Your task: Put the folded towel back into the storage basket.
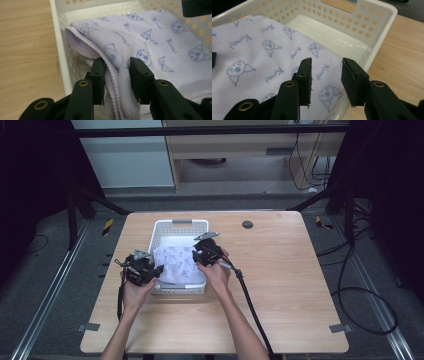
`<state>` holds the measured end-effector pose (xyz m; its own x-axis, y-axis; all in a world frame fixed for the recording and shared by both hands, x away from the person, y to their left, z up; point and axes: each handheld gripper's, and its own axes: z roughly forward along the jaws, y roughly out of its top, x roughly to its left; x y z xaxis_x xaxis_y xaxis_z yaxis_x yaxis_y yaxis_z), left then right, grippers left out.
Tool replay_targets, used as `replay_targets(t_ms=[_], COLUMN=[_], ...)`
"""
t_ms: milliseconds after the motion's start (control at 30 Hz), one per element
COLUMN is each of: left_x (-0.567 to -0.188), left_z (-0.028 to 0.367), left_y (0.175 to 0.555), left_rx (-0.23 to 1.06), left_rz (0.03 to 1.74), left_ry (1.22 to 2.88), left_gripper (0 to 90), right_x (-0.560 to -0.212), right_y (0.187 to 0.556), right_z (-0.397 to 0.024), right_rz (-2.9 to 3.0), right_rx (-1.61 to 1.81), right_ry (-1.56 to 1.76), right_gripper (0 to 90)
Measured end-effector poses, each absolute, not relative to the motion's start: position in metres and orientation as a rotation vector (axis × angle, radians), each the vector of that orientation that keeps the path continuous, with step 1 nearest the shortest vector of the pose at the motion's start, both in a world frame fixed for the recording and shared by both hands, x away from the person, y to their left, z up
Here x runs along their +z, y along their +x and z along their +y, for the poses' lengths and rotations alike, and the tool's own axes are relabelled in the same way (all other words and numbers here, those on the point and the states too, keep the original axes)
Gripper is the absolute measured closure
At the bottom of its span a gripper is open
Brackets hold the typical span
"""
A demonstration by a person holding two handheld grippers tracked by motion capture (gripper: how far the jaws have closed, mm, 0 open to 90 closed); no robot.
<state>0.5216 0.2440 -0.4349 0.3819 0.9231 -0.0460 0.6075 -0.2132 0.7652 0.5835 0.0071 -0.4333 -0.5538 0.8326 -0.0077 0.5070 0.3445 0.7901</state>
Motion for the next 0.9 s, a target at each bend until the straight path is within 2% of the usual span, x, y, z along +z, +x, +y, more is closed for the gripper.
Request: replay_targets(t_ms=[200, 433, 467, 633, 900], left_x=[-0.418, -0.402, -0.402, -0.396, -0.401], left_z=[0.25, 0.254, 0.254, 0.256, 0.259], left_y=[0.514, 0.505, 0.505, 0.498, 0.493], left_rx=[0.582, 0.595, 0.595, 0.614, 0.619], left_rz=[1.284, 1.255, 1.255, 1.232, 1.225], left_ry=[1.845, 1.798, 1.798, 1.769, 1.758], left_gripper=[62.2, 59.3, 58.5, 54.2, 46.3], right_x=[-0.423, -0.403, -0.403, -0.391, -0.393], right_y=[0.579, 0.566, 0.566, 0.554, 0.538], right_z=[-0.004, -0.023, -0.023, -0.042, -0.075], right_rz=[2.156, 2.084, 2.084, 2.044, 2.028], right_rx=[1.114, 1.204, 1.204, 1.283, 1.301], right_ry=[1.167, 1.142, 1.142, 1.149, 1.157], right_gripper=[55.7, 40.9, 40.9, 26.4, 21.9])
